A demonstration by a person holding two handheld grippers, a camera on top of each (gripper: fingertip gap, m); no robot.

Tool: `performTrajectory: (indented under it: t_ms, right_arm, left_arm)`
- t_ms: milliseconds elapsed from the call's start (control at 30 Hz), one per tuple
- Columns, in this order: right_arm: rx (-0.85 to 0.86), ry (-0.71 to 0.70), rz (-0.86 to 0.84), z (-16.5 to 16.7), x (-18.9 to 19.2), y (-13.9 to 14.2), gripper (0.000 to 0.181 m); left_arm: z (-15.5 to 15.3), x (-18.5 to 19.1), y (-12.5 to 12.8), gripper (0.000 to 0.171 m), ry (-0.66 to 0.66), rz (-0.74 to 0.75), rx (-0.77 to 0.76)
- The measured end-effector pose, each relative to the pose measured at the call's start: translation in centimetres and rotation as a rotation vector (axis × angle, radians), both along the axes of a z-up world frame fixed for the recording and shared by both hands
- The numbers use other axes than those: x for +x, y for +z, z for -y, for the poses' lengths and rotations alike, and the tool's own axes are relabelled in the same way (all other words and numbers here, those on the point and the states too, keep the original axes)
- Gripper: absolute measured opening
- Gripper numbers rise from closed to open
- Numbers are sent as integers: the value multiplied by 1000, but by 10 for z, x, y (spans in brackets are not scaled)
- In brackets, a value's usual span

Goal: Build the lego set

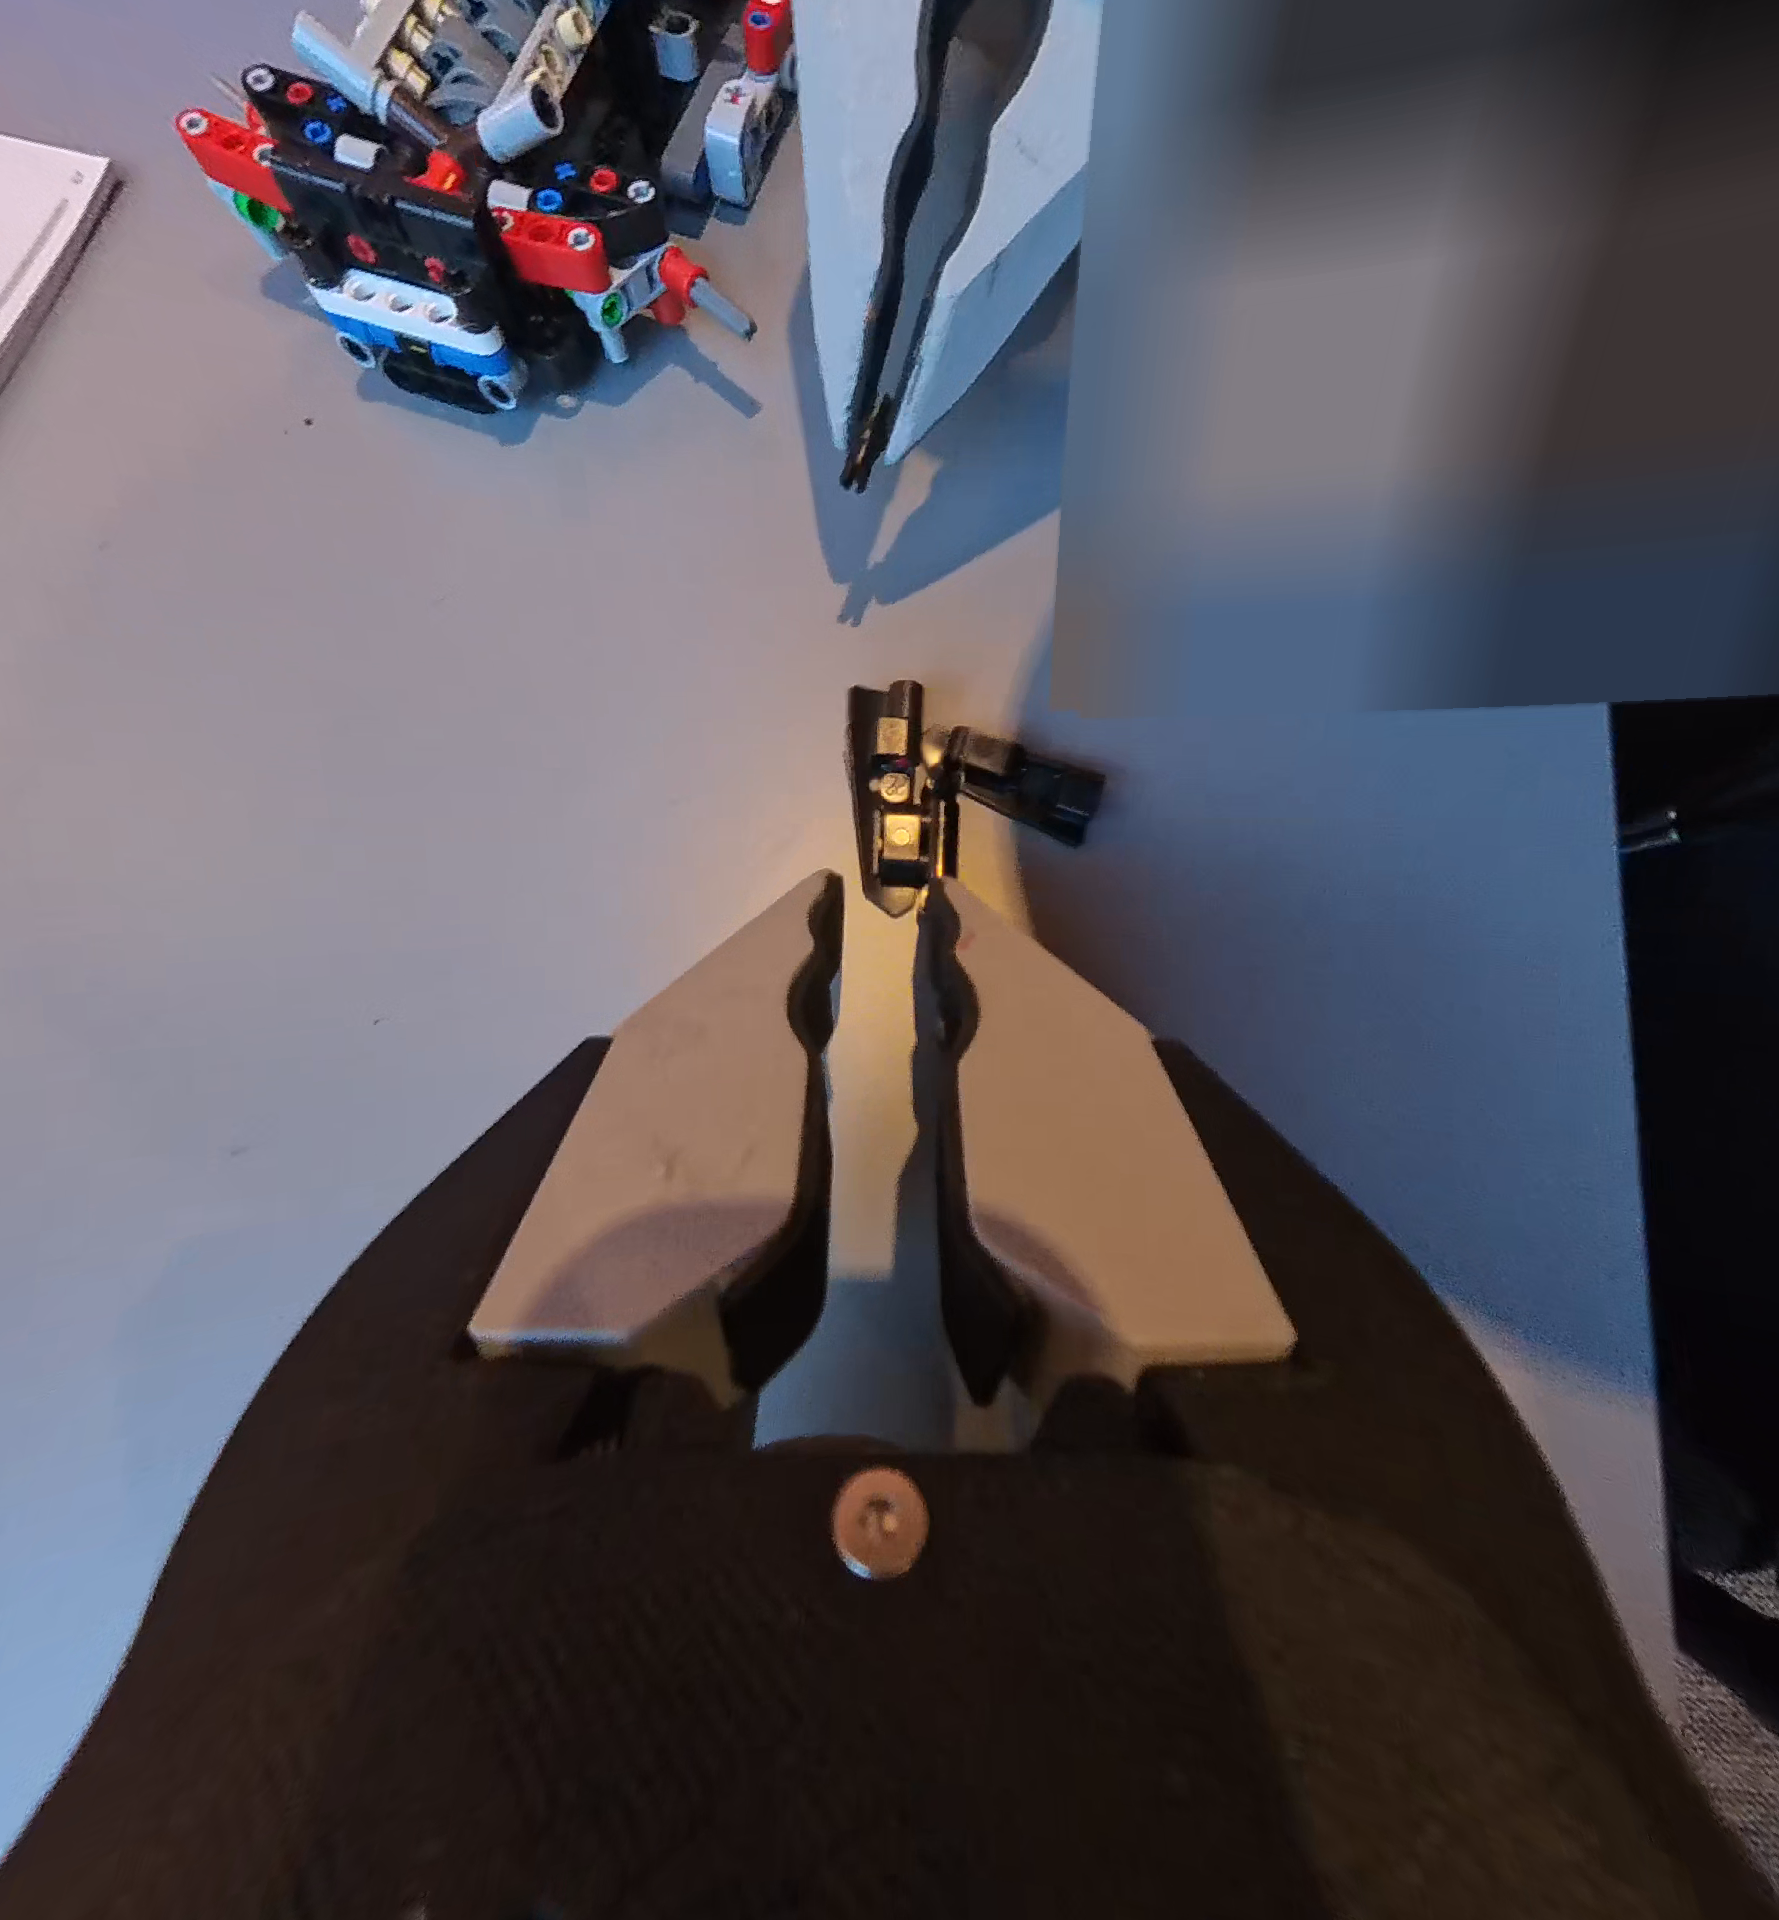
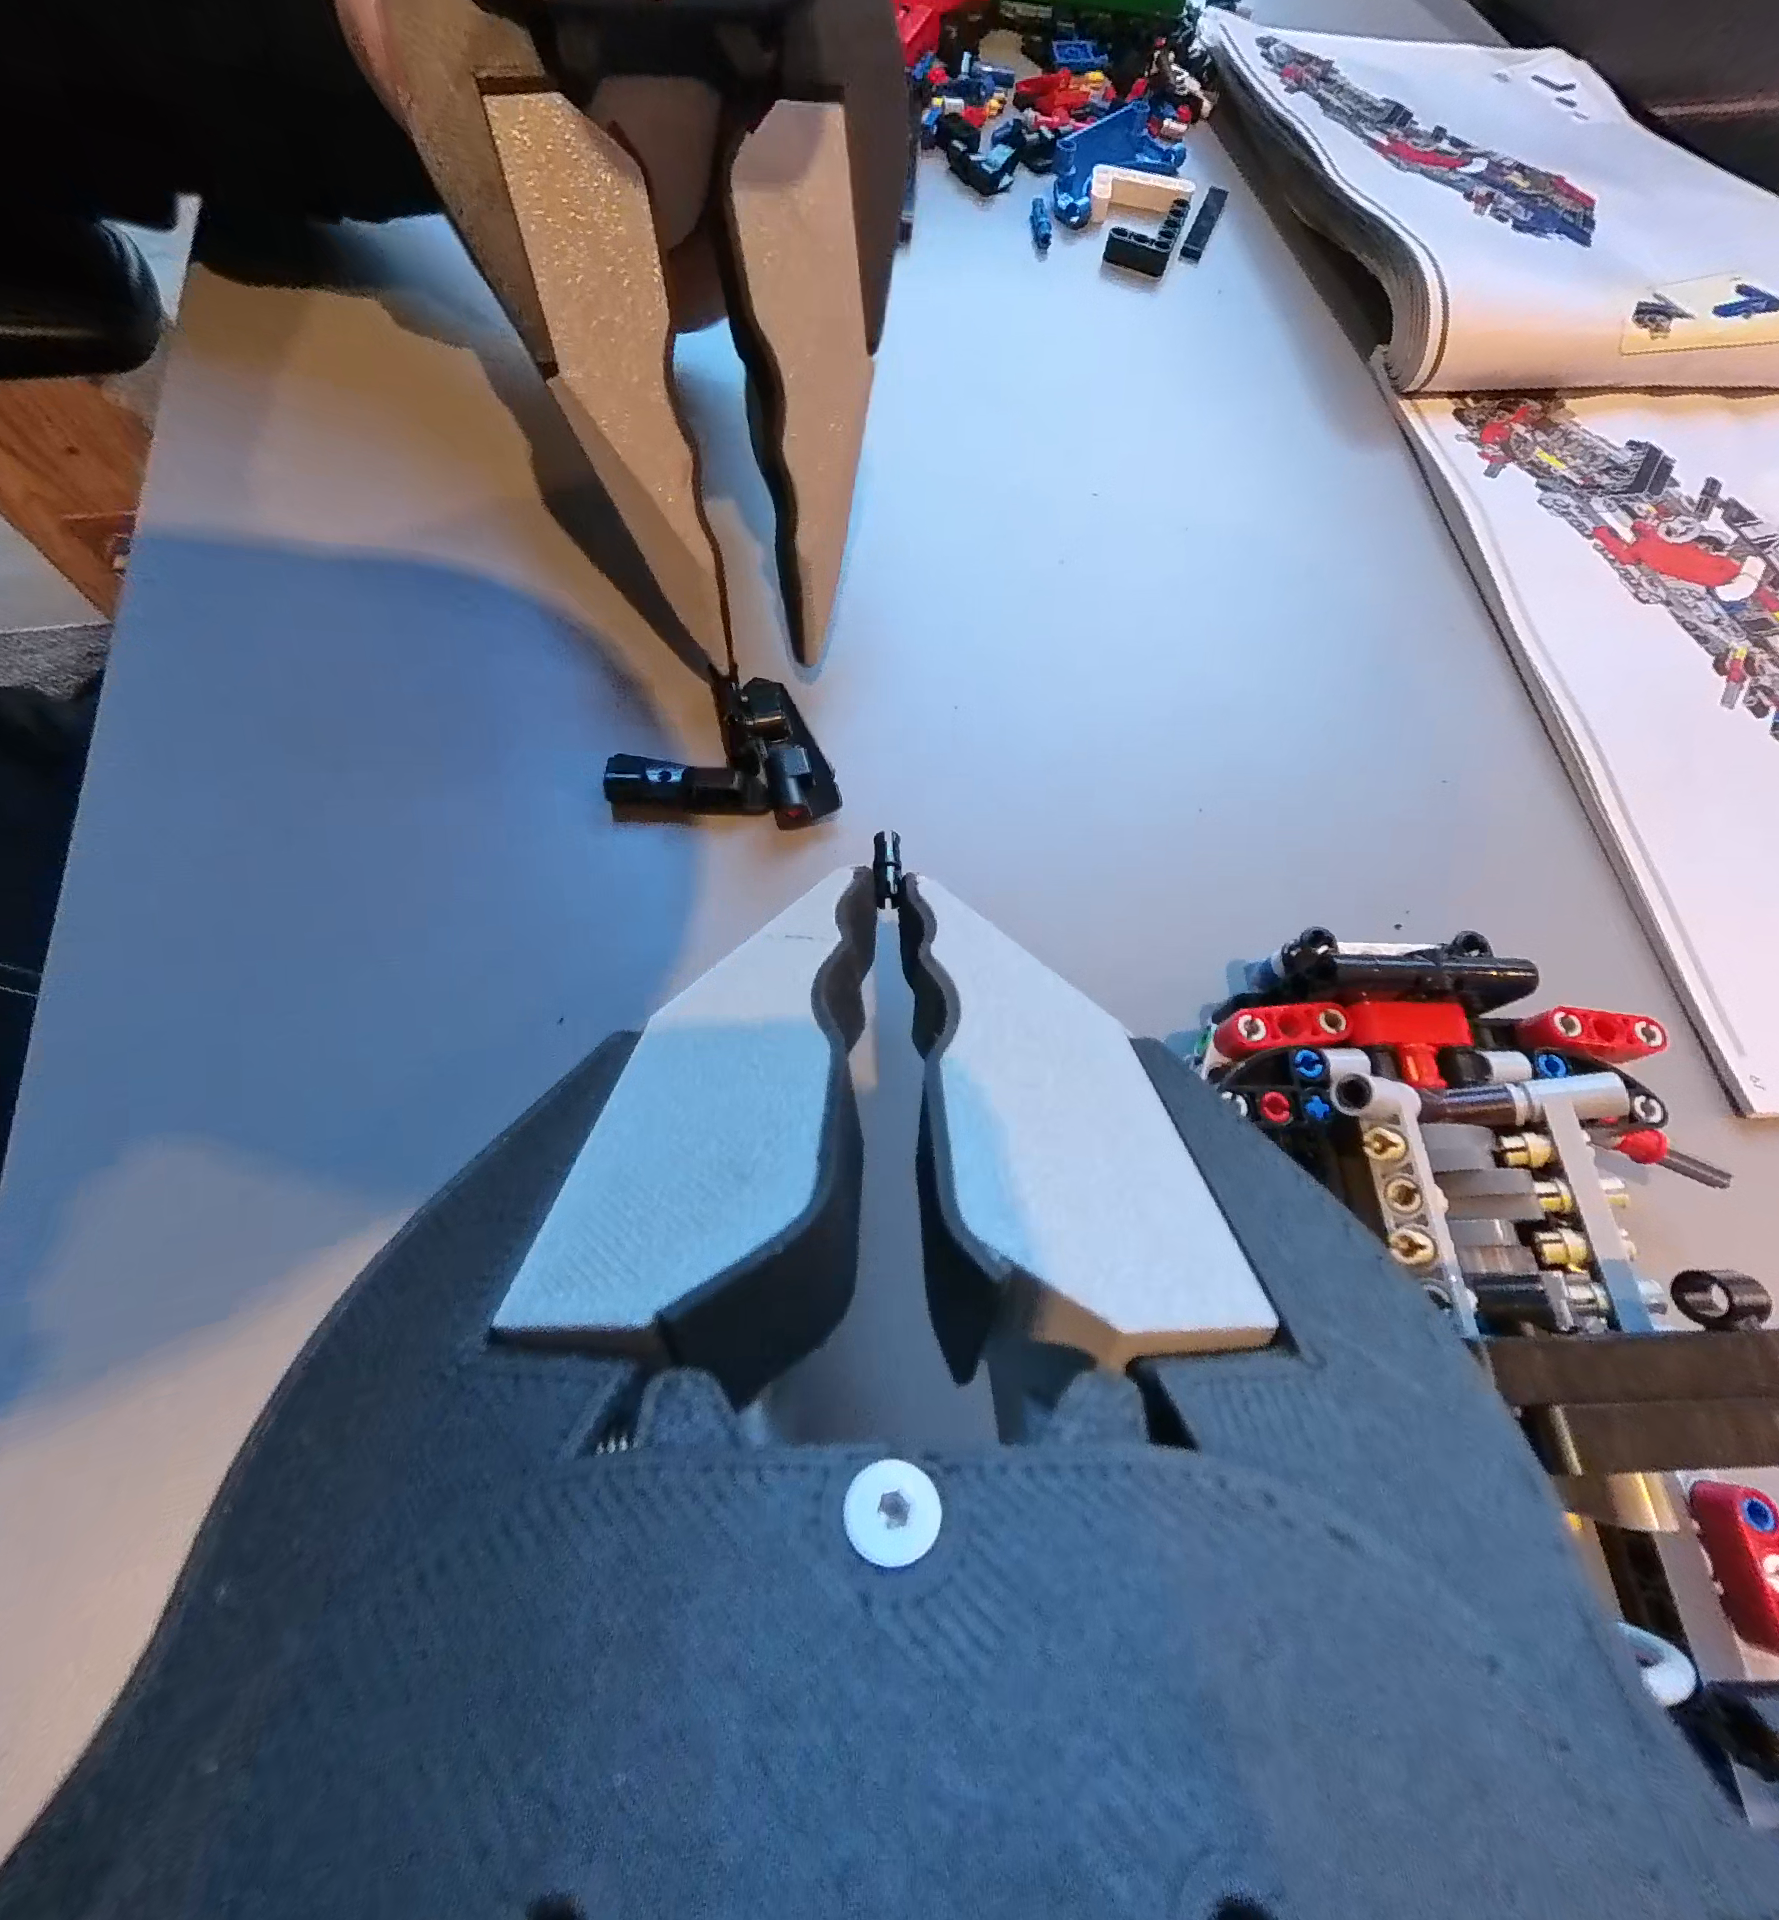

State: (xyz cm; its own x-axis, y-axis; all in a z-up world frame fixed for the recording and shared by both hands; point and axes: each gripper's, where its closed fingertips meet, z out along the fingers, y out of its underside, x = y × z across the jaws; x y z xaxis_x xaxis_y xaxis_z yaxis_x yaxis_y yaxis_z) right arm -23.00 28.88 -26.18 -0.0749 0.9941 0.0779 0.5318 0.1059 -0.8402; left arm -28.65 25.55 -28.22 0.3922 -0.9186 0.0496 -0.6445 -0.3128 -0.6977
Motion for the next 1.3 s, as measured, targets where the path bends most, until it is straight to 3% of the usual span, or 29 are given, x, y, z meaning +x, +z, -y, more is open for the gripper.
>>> performTrajectory:
  t_ms: [333,533,700,800,933,1067,1200,1233,1300]
  right_arm:
    - [24,19,18,3,0,-3,1]
    - [27,23,24,4,-2,-4,2]
    - [28,26,21,5,-3,-4,1]
    - [29,21,12,3,-2,-2,1]
    - [25,10,-6,1,1,2,1]
    - [33,13,-26,3,3,9,1]
    - [53,12,-43,3,7,15,1]
    - [56,11,-48,3,9,17,1]
    - [58,11,-68,3,10,23,1]
  left_arm:
    - [2,0,10,21,15,38,-5]
    - [-2,3,-7,20,13,-54,16]
    - [-14,8,-6,16,38,-51,48]
    - [-20,7,7,18,93,-30,88]
    - [0,19,31,15,182,58,20]
    - [15,39,13,20,302,57,-84]
    - [17,46,-4,21,377,31,-105]
    - [14,44,-5,12,391,12,-67]
    - [14,39,-6,11,403,-30,-39]
